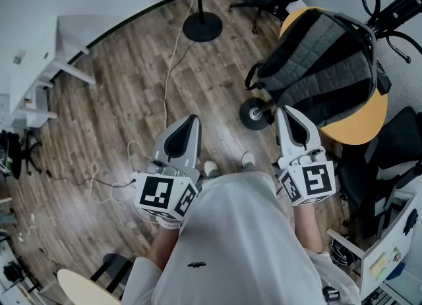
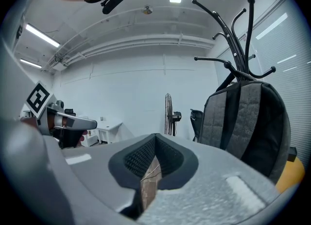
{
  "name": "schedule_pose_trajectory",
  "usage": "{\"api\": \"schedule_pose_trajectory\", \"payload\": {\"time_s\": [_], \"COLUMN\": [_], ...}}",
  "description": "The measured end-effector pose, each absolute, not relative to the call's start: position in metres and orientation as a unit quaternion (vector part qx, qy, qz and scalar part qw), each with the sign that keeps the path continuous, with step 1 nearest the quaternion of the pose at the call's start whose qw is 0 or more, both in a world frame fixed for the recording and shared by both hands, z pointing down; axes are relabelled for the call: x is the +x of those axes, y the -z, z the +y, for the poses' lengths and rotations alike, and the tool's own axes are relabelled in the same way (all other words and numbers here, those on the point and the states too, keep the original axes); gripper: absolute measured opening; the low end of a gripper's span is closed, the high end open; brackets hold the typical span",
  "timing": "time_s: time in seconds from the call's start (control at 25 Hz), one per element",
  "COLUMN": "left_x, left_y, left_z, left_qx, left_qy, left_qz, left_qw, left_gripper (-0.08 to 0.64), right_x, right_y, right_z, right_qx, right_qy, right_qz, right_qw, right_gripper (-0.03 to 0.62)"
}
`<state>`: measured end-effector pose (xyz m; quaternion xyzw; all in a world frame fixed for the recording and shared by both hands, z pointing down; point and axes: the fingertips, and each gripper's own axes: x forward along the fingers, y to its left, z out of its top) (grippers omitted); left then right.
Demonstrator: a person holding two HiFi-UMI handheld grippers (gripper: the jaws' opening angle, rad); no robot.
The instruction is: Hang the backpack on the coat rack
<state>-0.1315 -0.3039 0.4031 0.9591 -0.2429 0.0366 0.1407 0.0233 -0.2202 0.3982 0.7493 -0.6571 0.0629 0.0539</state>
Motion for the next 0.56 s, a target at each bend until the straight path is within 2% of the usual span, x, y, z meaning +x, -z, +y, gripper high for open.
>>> {"api": "schedule_pose_trajectory", "payload": {"time_s": [0.56], "left_x": [-0.1371], "left_y": [-0.4041], "left_z": [-0.3074], "left_qx": [0.96], "left_qy": [-0.039], "left_qz": [-0.237], "left_qw": [0.146], "left_gripper": [0.018], "right_x": [0.0203], "right_y": [-0.4004], "right_z": [-0.2196], "right_qx": [0.757], "right_qy": [-0.075], "right_qz": [-0.648], "right_qw": [0.044], "right_gripper": [0.0]}}
